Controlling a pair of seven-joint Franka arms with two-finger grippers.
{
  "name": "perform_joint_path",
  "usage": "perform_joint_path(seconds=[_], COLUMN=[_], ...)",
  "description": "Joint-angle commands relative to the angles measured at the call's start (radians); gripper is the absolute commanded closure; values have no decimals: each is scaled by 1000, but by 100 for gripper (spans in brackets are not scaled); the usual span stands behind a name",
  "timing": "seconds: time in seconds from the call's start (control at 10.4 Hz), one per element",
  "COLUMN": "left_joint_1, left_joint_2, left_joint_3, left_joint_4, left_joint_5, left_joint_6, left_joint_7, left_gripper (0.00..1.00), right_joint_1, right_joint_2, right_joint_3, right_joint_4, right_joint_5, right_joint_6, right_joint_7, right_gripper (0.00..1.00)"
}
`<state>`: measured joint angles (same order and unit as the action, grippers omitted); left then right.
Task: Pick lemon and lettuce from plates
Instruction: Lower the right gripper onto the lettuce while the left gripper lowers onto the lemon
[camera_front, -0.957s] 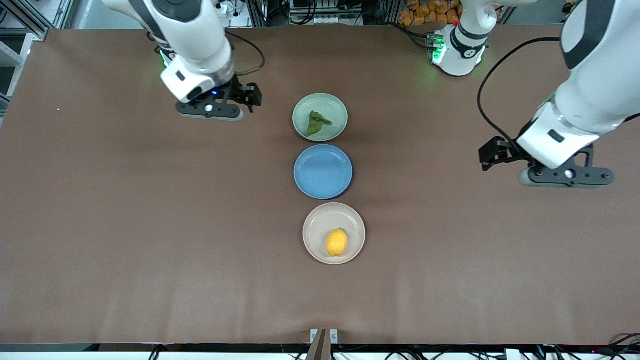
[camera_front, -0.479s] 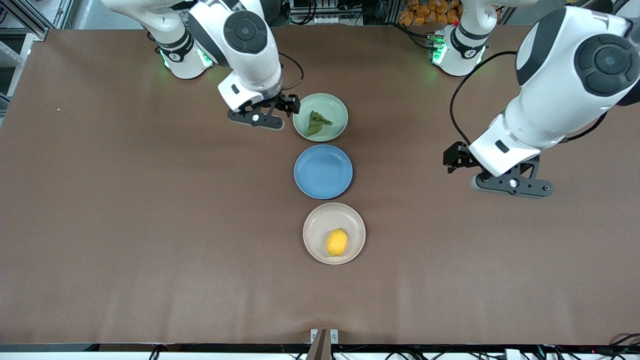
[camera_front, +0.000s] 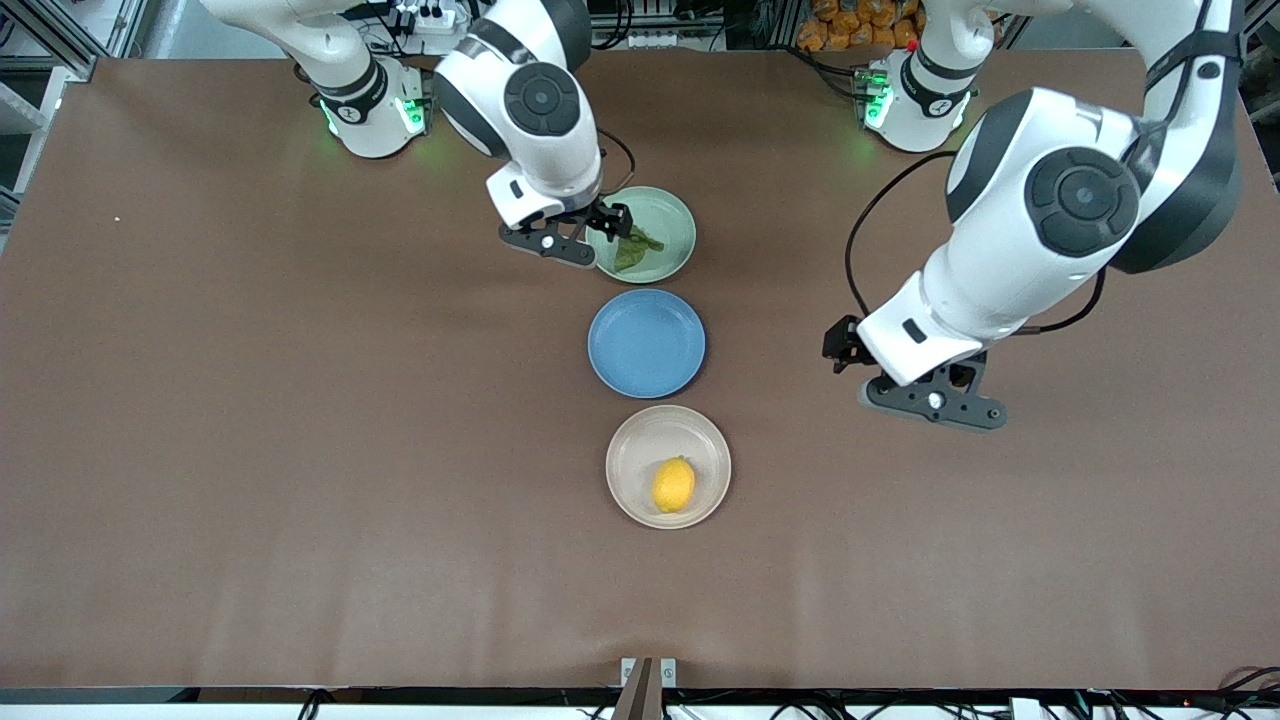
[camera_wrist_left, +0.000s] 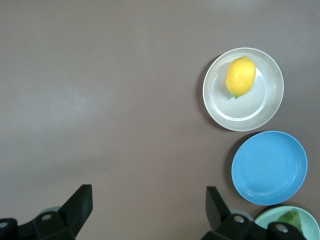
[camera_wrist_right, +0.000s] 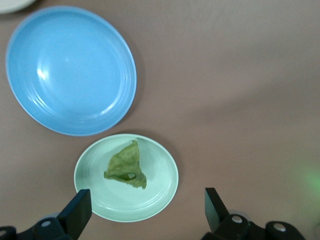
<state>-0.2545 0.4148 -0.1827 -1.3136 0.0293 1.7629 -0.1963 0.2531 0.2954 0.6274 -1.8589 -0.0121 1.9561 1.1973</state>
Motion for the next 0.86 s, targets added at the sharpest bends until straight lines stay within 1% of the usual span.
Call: perform_joint_path(seconds=[0.0,0.29,0.48,0.77], left_joint_1=[-18,-41,-75,-127], left_joint_2=[39,94,143,228], left_joint_3=[3,3,3,3], left_joint_4=[8,8,8,8], left_joint_5=[-23,-23,-23,-23], left_joint_6=[67,159,271,400], left_joint_7=[17,17,14,8], left_gripper=[0,0,0,0], right_joint_1=[40,78,113,149], right_joint_2=[85,171,214,248], right_joint_3=[9,9,8,6], right_joint_4=[6,4,3,1], right_joint_5=[-9,-78,-83,-103], right_joint_6=[75,112,116,165], right_joint_7=[86,178,230,284], right_gripper=[0,0,0,0])
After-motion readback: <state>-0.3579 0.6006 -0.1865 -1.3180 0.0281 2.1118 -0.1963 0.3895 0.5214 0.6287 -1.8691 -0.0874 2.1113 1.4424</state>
